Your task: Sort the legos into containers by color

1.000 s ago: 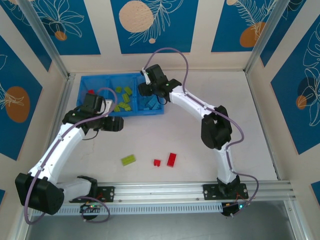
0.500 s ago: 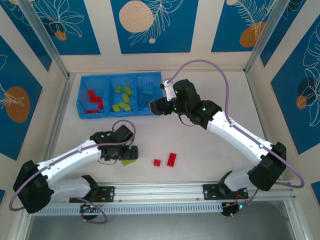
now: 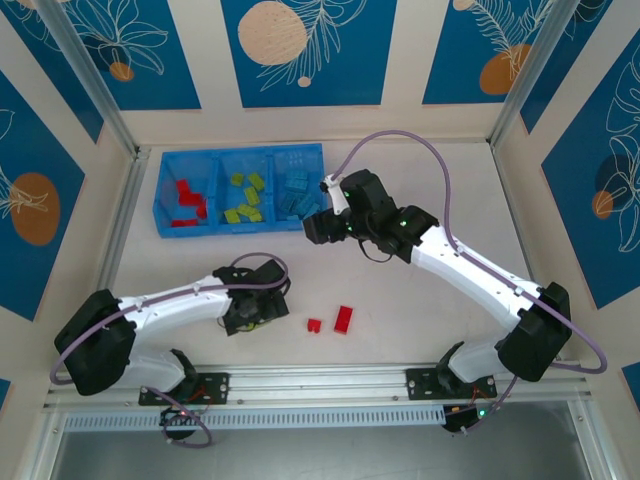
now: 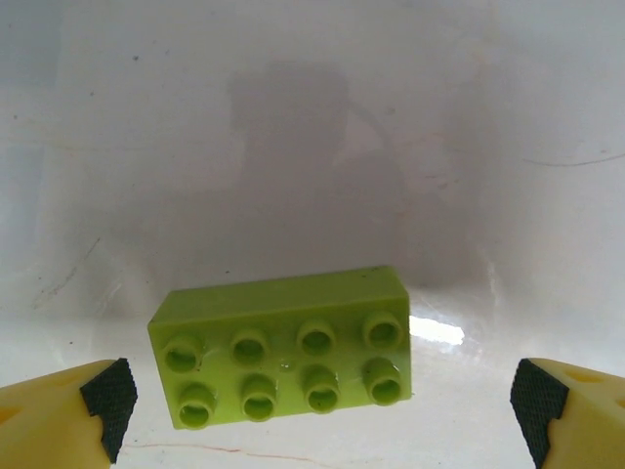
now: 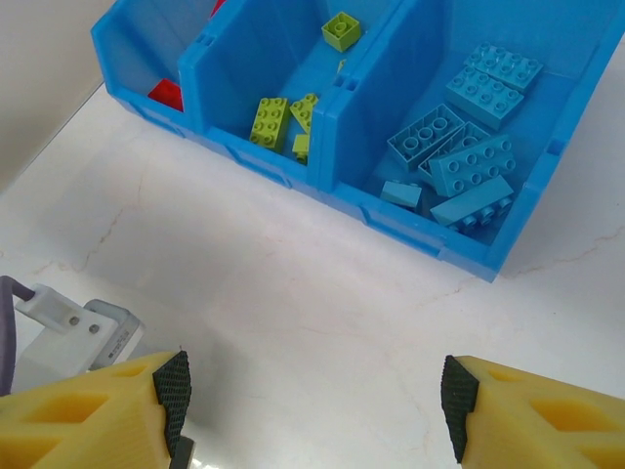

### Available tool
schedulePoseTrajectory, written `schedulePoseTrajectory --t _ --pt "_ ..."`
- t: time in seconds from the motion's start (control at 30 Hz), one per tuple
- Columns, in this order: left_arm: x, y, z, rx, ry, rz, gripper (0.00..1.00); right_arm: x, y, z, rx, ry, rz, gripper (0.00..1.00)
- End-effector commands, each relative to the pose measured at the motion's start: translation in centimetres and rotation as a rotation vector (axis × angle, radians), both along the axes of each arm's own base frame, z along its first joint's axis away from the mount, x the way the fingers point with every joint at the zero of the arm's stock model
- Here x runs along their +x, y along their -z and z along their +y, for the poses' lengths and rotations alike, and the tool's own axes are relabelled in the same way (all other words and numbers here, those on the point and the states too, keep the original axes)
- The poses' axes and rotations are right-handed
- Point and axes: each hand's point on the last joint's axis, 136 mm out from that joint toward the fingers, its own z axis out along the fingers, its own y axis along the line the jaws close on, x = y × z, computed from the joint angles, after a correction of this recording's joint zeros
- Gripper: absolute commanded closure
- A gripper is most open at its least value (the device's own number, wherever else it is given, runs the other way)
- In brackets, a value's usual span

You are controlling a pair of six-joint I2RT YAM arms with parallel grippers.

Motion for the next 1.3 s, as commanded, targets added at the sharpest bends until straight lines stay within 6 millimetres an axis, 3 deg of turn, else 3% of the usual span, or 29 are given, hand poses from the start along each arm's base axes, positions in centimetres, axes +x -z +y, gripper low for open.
schedulePoseTrajectory --t 0.0,0.13,0.3,0.4,0.53,0.73,0.93,1.13,1.2,1.27 --pt "-1.2 1.1 1.4 0.042 -0.078 0.026 0.02 -0.6 -0.4 -0.5 -0.011 0.004 -0.013 0.29" --pt "-1.4 1.8 1.2 0.036 -0.067 0.039 0.10 -0.6 -0.2 -0.1 -0.012 -0.002 -0.010 0.29" --pt "-1.1 2.2 0.5 0.030 -0.039 0.045 0.33 -1.4 -0.1 0.7 -0.037 -0.032 0.000 0.29" --pt "-0.4 1.6 -0.5 -0.002 0.012 0.022 0.44 -3.4 0.6 1.6 -0.053 -0.104 0.028 0.29" --pt "2.0 -1.7 -1.0 -0.014 0.071 -0.100 0.49 -8.2 2.7 3.2 -0.055 -0.267 0.114 0.29" --pt "9.5 -8.3 1.1 -0.003 0.041 -0.324 0.49 -12.4 4.0 3.2 -0.057 -0.308 0.169 0.29" --pt "19.1 -12.4 3.6 -0.014 -0.072 -0.466 0.50 -12.9 4.8 1.9 -0.026 -0.236 0.184 0.29" --pt "27.3 -13.7 5.5 0.008 -0.158 -0.498 0.49 -12.8 5.0 0.1 -0.041 -0.167 0.184 0.29" --pt "29.6 -13.2 5.9 0.008 -0.166 -0.483 0.45 -12.9 4.8 -0.1 -0.031 -0.159 0.181 0.29" --pt "31.7 -12.9 6.0 0.003 -0.162 -0.462 0.35 -12.9 4.7 -0.5 -0.024 -0.149 0.180 0.29"
